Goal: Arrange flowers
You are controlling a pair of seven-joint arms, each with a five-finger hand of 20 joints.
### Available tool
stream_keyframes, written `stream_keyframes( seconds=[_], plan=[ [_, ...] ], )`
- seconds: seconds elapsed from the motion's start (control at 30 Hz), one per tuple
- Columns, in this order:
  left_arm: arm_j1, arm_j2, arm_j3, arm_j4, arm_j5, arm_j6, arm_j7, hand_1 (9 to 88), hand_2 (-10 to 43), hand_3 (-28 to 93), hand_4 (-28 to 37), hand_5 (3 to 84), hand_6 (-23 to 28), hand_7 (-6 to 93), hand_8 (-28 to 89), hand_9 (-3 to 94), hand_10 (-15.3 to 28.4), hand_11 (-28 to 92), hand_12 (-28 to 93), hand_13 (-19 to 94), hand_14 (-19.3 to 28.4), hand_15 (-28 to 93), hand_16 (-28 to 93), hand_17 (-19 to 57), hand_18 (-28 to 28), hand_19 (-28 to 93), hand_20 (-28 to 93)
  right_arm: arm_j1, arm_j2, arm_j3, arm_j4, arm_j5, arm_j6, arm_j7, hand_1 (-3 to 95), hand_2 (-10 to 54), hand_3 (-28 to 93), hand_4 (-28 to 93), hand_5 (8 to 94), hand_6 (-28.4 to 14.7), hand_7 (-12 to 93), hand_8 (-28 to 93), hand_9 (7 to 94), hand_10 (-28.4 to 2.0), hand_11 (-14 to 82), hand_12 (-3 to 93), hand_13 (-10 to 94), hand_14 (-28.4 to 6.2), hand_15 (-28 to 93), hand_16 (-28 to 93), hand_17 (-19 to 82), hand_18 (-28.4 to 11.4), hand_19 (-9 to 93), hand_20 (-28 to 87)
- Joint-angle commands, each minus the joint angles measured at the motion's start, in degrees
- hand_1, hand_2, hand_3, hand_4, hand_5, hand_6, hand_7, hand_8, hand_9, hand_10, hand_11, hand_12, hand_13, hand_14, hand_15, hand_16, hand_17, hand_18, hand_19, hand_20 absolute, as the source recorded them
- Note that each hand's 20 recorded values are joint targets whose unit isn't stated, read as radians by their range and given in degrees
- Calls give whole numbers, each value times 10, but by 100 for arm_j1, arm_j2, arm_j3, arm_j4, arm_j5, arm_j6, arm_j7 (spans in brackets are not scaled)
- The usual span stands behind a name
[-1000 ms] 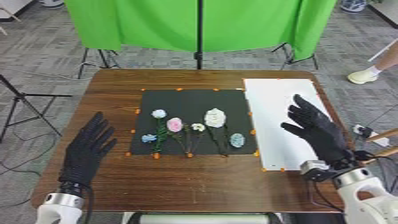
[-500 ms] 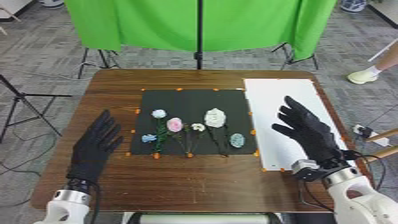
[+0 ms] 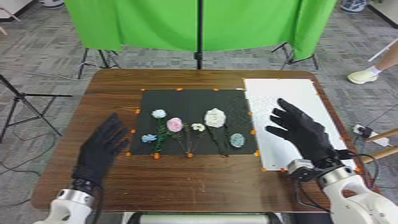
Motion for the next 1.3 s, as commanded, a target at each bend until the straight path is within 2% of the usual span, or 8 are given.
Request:
stream_keyframes(
  seconds=[0.03,0.33,0.43,0.57,0.7,0.83,1.07,1.3],
  plan=[
    [-58,-34,-26,-12,-90,26,-163,251,-10,650,-282,244,19,149,-73,189,85,95,211,141,108,126,82,-140,184,375,77,331,21,-204,150,-209,-527,300,153,-52,783,-270,229,-27,90,-76,241,-91,-10,234,181,-102,-51,411,-38,-201,342,162],
    [39,-58,100,-44,-102,322,-7,251,-7,652,-282,251,23,152,-74,196,88,95,192,161,123,143,64,-121,179,395,72,196,30,-408,131,485,106,258,159,-48,795,-265,257,-31,107,-76,268,-97,-3,240,214,-103,-40,419,-29,-205,361,171],
    [91,-142,27,-42,-79,46,-149,249,-7,656,-282,257,24,156,-77,201,90,106,187,166,125,161,56,-120,182,400,69,79,39,-330,56,395,165,132,160,-46,797,-267,258,-31,115,-82,270,-98,3,239,235,-108,-24,407,-27,-207,367,171],
    [-81,216,-71,-19,95,-241,-380,249,-6,657,-283,256,23,156,-79,202,90,110,182,186,145,177,43,-117,184,406,67,41,127,-183,37,468,378,83,162,-44,802,-267,265,-28,122,-86,279,-96,11,234,255,-115,-4,383,-17,-210,368,166],
    [251,173,-60,-156,-61,308,32,249,-8,661,-282,259,24,160,-80,209,93,121,165,249,191,225,-20,-102,187,424,53,27,49,-224,20,289,324,40,163,-45,804,-267,269,-27,125,-89,282,-92,14,230,276,-119,11,370,-14,-212,373,167],
    [-2,66,57,-18,-44,97,0,250,-10,663,-282,262,28,166,-84,211,95,135,163,235,161,246,-18,-106,188,433,50,-103,113,-59,-41,283,504,-42,163,-43,806,-267,271,-26,128,-90,286,-90,18,229,299,-115,32,359,-12,-212,376,166],
    [266,7,15,-95,-150,326,86,244,-6,660,-283,279,30,167,-84,221,101,157,179,202,135,286,24,-109,194,454,71,29,-81,-131,31,470,235,251,174,-35,817,-266,289,-29,134,-93,301,-98,34,220,314,-116,84,347,-8,-214,391,174],
    [-184,232,242,44,-60,151,89,247,-5,661,-283,286,34,166,-81,216,99,160,181,207,136,326,30,-101,199,482,94,90,64,-64,-85,-243,-71,402,155,-13,806,-271,338,-29,134,-97,358,-118,60,210,332,-121,119,320,5,-218,396,177]
  ],
)
